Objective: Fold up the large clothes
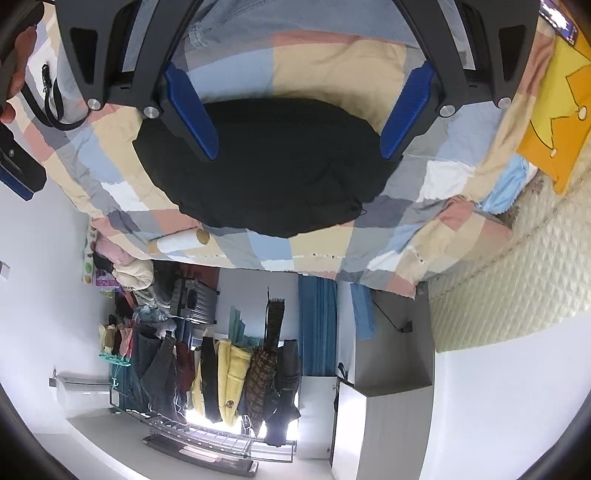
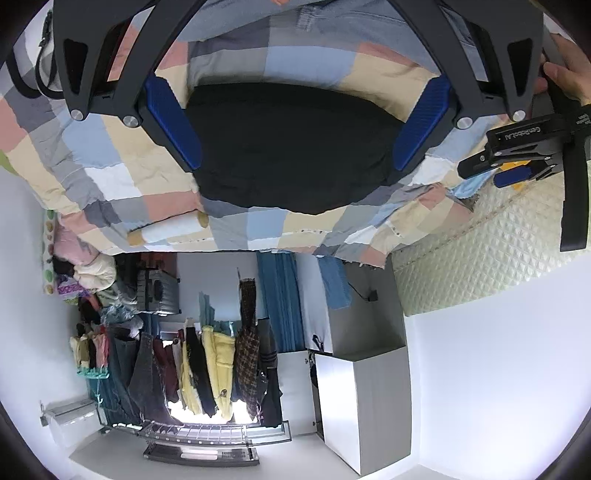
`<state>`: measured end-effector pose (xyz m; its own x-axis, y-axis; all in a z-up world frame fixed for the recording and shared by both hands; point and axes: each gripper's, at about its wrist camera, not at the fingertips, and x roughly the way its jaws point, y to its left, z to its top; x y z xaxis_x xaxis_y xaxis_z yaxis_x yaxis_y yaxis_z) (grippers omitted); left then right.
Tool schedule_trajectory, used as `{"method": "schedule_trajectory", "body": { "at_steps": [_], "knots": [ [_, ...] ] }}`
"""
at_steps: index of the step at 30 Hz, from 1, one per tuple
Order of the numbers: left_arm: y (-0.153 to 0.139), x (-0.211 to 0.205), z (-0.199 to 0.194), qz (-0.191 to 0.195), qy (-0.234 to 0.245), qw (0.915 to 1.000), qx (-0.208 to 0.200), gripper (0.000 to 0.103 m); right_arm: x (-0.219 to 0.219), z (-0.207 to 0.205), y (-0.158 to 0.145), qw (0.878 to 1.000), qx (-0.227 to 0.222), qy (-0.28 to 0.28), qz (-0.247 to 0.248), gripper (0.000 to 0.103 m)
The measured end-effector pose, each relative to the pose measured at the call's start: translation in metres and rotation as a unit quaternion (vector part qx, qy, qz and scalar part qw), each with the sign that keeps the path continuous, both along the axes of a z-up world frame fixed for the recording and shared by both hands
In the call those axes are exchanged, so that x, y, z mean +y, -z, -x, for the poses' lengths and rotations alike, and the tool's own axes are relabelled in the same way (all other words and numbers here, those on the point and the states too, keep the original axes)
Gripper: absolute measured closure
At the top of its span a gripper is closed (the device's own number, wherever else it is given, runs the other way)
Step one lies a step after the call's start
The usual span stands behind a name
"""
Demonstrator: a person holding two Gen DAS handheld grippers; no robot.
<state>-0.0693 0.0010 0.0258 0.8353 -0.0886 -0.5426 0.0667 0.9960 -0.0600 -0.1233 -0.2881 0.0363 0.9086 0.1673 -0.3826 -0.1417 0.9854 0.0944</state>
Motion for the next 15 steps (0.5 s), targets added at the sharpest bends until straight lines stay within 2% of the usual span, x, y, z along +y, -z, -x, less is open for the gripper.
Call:
{"method": "schedule_trajectory", "body": {
  "at_steps": [3,9,15],
  "knots": [
    [0.007,0.000,0.002,-0.013,-0.012,0.9998,-0.004,0.013,-0.001,0.004,0.008,1.000,0.003,0.012,0.002,0.000],
    [0.013,0.013,-0.001,0.004,-0.019,0.9998,0.001,0.013,-0.002,0.000,0.028,1.000,0.022,0.017,-0.001,0.000],
    [0.021,0.017,-0.004,0.000,-0.028,0.9996,0.007,0.013,0.003,-0.008,0.043,0.999,0.042,0.018,0.007,0.000]
  ]
}}
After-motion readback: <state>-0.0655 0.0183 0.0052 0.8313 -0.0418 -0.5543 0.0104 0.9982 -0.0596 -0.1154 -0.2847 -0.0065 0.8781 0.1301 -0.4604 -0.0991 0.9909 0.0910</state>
